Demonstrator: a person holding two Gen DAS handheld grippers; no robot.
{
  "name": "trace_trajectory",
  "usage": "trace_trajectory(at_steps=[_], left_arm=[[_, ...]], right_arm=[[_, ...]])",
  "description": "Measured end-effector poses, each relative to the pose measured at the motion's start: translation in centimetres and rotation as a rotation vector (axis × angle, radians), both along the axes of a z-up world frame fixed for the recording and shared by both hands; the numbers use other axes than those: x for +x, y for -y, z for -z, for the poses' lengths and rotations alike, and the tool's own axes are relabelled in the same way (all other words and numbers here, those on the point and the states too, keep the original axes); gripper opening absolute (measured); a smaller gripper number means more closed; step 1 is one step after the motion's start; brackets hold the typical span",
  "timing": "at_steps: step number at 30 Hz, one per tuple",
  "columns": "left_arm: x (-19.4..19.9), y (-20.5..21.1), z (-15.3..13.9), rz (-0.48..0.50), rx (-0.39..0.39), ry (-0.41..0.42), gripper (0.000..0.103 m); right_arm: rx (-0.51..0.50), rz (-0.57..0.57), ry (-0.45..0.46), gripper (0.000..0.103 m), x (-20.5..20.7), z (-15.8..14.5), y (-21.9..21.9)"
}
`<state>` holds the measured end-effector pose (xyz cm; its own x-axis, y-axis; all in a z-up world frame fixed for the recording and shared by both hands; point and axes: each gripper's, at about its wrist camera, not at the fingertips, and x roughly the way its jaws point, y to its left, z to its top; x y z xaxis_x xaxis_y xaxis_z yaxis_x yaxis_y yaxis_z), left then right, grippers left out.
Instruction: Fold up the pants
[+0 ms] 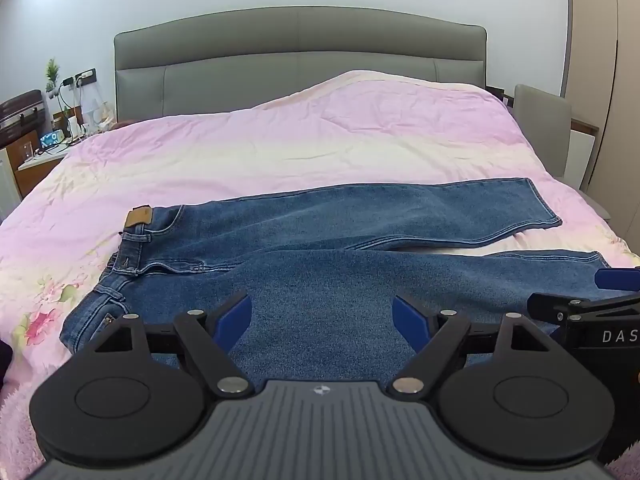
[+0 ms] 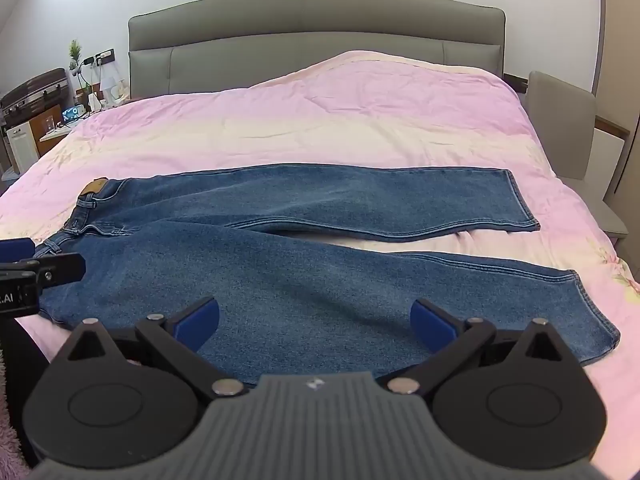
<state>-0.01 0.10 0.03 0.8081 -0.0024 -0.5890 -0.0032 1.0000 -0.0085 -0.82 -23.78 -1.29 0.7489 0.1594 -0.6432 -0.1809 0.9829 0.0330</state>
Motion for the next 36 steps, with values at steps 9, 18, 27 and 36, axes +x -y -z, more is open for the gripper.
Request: trace_trajectory(at_steps=[9, 18, 27, 36], left_arm=[[0.1, 0.1, 0.3, 0.002, 0.009, -0.007, 0.094], [0.0, 0.2, 0.4, 0.010, 0.018, -0.010, 0.094], [-0.1, 0.3, 0.5, 0.015, 0.022, -0.010, 0.094], [0.0, 0.5, 0.4, 0.022, 0.025, -0.015, 0.094]], right_arm=[[-0.004, 0.002, 0.004, 0.098, -0.1, -0.3, 0.1], [-0.001, 0.013, 0.002, 0.098, 0.0, -0.4, 0.2], [-0.003, 0.021, 0.010, 0.098, -0.2, -1.0, 0.2], [-0.010, 0.040, 0.012, 0.098, -0.6, -1.5, 0.5]])
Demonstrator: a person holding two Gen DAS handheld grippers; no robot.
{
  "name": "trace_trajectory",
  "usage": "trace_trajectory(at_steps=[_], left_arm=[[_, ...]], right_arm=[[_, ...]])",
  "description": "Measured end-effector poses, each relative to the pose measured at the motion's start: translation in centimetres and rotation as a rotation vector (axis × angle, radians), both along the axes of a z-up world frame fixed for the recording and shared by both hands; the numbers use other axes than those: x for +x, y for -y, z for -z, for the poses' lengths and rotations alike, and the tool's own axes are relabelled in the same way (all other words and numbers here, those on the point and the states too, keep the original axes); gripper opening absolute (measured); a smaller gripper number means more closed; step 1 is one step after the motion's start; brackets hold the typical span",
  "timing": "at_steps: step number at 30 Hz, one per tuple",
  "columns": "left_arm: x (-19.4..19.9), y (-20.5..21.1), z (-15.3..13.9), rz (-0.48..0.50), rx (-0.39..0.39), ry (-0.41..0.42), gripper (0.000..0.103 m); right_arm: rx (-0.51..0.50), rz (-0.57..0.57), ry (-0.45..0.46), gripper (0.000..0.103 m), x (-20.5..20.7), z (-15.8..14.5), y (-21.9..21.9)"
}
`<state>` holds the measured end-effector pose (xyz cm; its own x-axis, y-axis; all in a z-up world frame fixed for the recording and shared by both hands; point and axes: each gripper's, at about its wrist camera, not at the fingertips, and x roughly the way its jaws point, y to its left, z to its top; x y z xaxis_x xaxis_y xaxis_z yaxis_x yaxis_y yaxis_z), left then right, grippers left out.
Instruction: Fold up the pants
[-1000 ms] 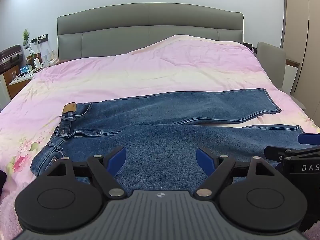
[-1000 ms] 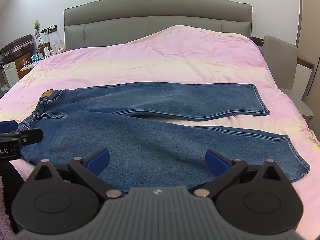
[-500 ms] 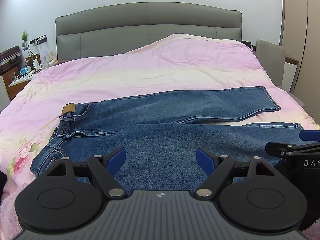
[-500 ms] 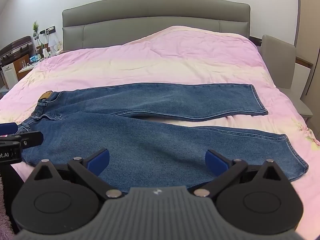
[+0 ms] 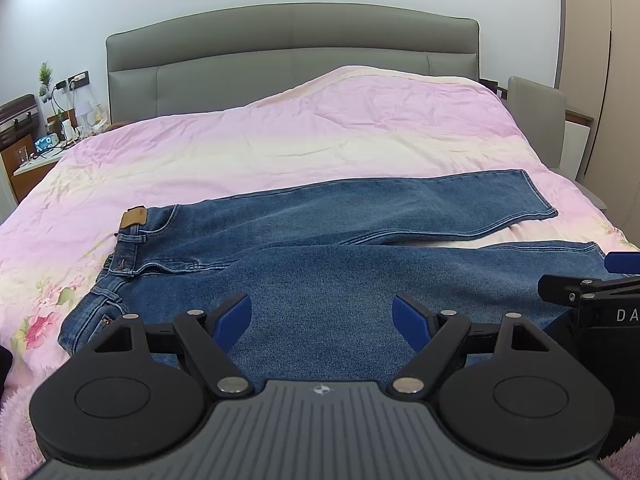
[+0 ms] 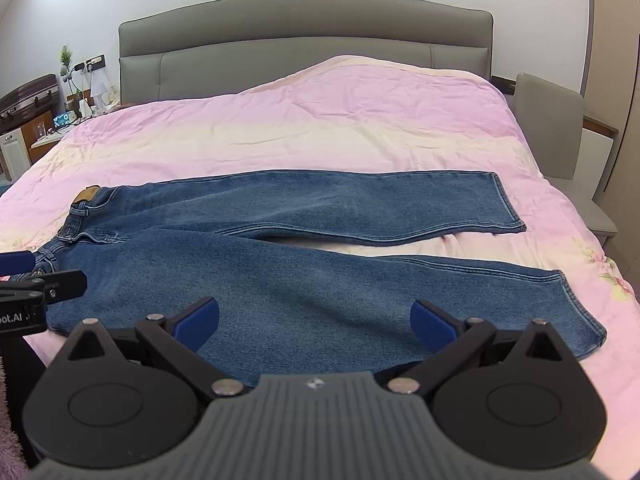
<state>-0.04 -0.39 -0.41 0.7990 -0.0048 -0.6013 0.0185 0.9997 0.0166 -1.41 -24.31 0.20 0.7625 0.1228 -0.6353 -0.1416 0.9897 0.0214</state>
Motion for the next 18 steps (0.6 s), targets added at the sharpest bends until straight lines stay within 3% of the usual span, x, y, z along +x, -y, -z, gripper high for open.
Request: trace_trajectory(at_steps=[18], left_arm=[[-0.09, 0.33, -0.30, 0.004, 0.015, -0.003, 0.094]], right_arm=[[0.005, 0.006, 0.003, 0.098, -0.13, -0.49, 0.23]])
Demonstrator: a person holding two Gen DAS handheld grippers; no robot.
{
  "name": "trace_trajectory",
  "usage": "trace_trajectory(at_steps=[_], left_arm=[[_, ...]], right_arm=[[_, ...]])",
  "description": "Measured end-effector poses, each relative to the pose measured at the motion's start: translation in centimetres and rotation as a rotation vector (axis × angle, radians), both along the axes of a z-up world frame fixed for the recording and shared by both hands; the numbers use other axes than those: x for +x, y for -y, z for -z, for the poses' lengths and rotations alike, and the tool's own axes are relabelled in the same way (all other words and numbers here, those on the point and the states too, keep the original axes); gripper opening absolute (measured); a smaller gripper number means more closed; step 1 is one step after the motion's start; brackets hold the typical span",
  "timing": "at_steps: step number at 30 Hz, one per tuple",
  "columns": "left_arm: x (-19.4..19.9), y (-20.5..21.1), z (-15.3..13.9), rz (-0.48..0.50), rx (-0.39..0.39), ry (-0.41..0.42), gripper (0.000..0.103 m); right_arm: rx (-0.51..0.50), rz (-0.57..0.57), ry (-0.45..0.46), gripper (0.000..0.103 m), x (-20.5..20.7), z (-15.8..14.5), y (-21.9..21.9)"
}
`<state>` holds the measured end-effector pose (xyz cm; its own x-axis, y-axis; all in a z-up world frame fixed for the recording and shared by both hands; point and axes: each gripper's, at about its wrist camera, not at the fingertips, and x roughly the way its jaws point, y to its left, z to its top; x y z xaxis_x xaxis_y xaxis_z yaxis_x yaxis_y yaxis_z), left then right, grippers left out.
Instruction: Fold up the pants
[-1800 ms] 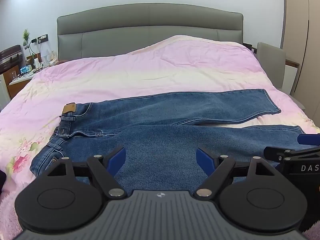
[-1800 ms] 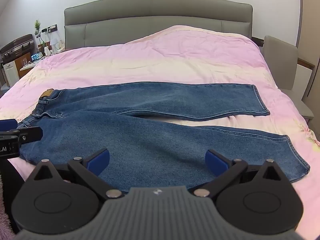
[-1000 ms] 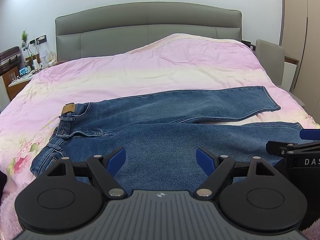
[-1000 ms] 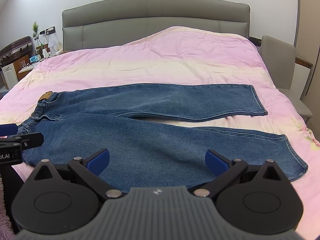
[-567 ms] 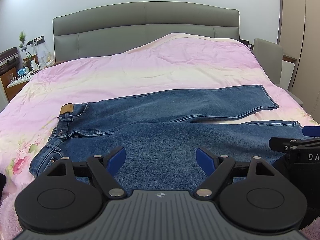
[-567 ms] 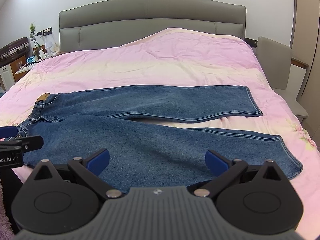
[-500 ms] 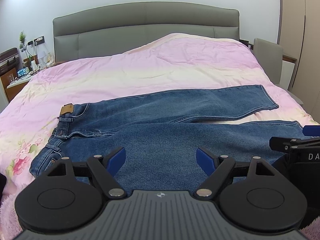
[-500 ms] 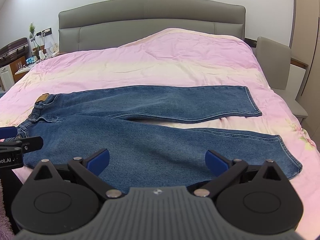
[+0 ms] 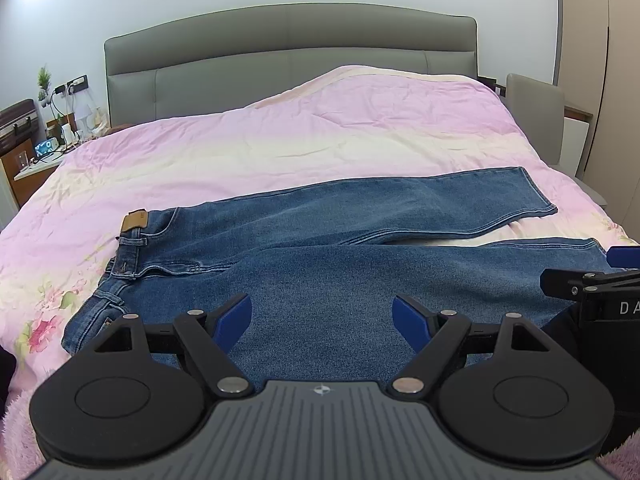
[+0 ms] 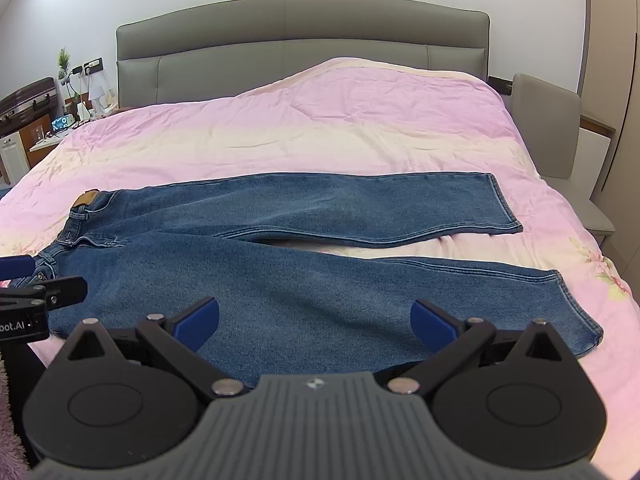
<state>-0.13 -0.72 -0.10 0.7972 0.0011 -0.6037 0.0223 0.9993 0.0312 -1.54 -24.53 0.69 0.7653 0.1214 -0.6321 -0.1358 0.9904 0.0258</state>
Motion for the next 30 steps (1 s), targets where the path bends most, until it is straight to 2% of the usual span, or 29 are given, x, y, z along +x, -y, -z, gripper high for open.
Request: trace_trajectory(at_steps=[30], left_arm=[[-0.15, -0.11, -0.33, 0.003, 0.006, 0.001, 0.094]], right_arm=[[0.000, -0.006, 0.005, 0.098, -0.09, 0.05, 0.24]])
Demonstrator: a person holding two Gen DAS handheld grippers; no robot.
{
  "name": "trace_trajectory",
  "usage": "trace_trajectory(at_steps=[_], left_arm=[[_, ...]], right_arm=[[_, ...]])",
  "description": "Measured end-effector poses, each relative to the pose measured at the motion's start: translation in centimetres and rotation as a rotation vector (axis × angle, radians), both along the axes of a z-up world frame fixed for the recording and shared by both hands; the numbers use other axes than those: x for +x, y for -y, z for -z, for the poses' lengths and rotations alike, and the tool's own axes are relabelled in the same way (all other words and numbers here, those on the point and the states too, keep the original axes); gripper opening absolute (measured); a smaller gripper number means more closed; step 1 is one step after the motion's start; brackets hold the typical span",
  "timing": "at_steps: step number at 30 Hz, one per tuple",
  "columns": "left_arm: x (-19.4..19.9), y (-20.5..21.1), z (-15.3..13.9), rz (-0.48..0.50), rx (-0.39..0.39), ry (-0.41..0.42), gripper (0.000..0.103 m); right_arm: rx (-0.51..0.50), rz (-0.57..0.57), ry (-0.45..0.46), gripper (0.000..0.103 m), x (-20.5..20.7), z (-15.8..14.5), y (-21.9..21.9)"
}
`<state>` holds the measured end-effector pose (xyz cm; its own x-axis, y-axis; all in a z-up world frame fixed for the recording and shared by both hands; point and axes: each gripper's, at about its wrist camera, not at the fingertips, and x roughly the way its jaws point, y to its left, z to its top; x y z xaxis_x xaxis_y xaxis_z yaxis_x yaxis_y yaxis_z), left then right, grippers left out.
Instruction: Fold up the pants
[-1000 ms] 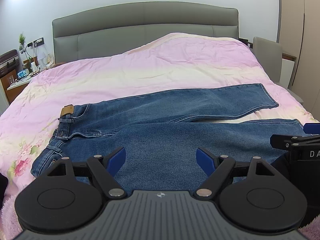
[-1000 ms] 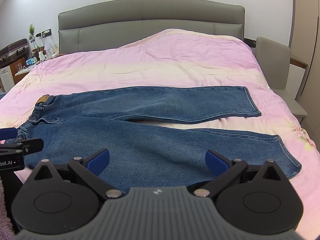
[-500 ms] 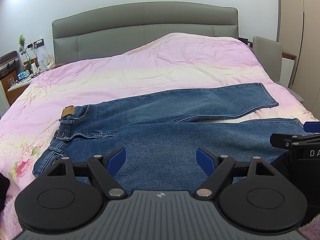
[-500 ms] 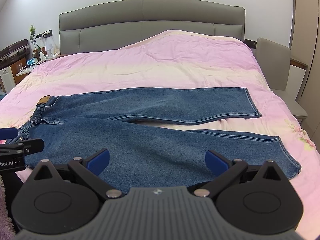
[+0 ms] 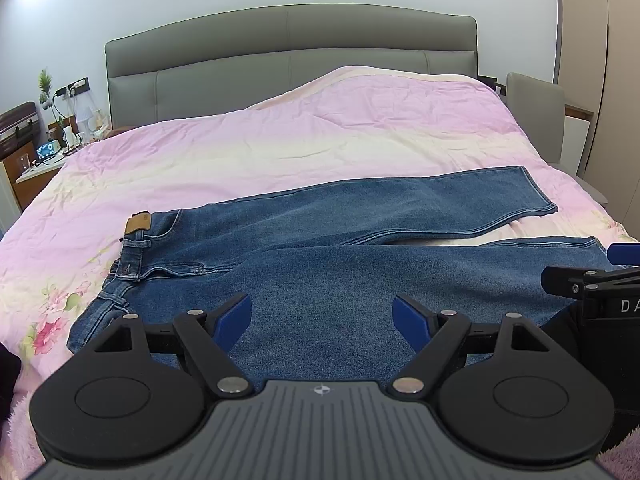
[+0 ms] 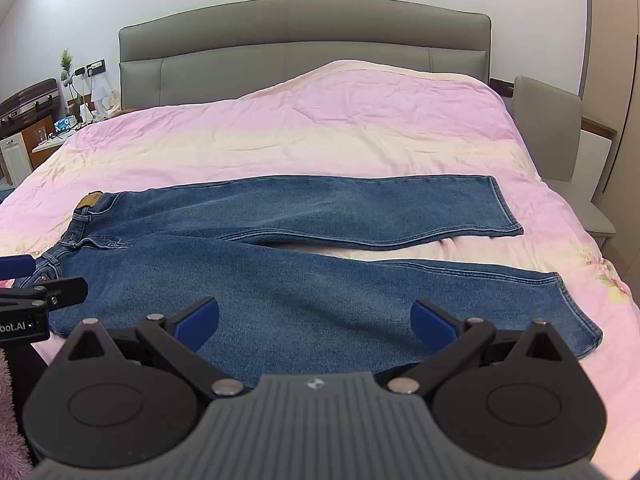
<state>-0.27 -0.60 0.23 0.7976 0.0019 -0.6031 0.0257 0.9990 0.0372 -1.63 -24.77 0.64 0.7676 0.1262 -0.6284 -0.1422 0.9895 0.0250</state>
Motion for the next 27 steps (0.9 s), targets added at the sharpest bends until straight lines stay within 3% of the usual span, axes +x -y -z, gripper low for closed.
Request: trace_trajectory(at_steps=[9, 15, 20, 27], left_arm=[[-0.1, -0.2, -0.1, -0.004, 0.008, -0.002, 0.094], [0.1, -0.9, -0.8, 0.010, 0.090, 0.018, 0.094], [1.1, -2.9, -0.9, 0.017, 0.181, 0.008, 0.094], [3.3, -6.2, -0.3, 0.108, 0.241, -0.063, 0.091]], right_arm=[[0.006, -0.001, 0.000, 0.098, 0.0, 0.1, 0.1], [0.017, -0.010, 0.033, 0.098, 0.4, -0.1, 1.5], [-0.003, -0.030, 0.072, 0.098, 2.1, -0.3, 4.9], [-0.110, 0.105, 0.006, 0.098, 5.5, 0.1, 12.1]])
